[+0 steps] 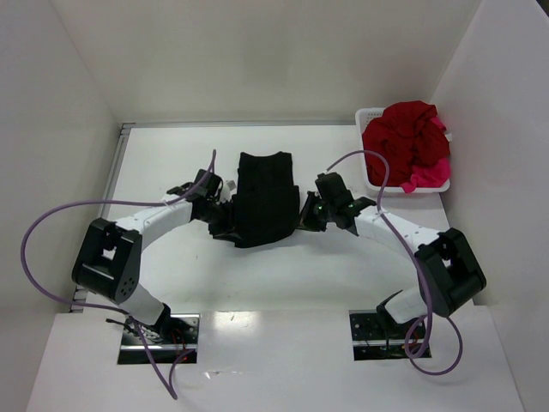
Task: Fold and stack the t-shirts
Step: Fold the long partially folded tshirt into a neat square
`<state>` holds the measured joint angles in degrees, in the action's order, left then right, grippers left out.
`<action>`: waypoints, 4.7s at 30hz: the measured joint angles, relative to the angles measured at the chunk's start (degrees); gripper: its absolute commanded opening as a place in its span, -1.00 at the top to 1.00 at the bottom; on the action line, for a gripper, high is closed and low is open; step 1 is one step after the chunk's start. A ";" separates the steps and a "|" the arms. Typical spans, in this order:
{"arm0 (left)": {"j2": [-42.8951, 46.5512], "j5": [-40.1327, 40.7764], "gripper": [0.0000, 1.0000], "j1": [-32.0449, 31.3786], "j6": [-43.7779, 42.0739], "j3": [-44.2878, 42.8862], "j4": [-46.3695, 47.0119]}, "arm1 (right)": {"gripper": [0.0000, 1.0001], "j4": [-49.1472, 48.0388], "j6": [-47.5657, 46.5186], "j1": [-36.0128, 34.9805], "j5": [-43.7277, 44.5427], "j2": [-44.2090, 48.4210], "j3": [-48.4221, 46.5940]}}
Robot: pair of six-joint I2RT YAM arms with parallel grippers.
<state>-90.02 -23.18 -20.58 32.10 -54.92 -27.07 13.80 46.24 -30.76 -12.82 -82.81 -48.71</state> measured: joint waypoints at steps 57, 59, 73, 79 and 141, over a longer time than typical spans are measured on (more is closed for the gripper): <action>2.54 1.18 1.00 -0.61 7.06 6.88 5.33 | 0.99 1.99 -0.26 0.00 1.33 -0.39 1.57; 5.90 1.53 1.00 -0.61 7.04 6.91 3.89 | 0.99 2.71 -0.17 -0.09 1.25 2.40 2.80; 11.80 3.02 1.00 -0.66 6.58 -1.70 -3.50 | 0.99 7.89 0.76 -1.53 1.84 9.62 -0.02; 1.33 3.45 1.00 0.83 4.04 -13.53 -3.26 | 0.99 7.15 -1.70 0.85 2.58 1.55 -8.31; -19.87 -5.38 1.00 9.01 -0.61 -37.29 -4.39 | 0.99 5.57 -7.91 10.54 4.02 -15.30 -23.02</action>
<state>-109.89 -28.56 -11.57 31.48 -92.20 -31.46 19.38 38.33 -20.23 -8.80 -98.10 -71.72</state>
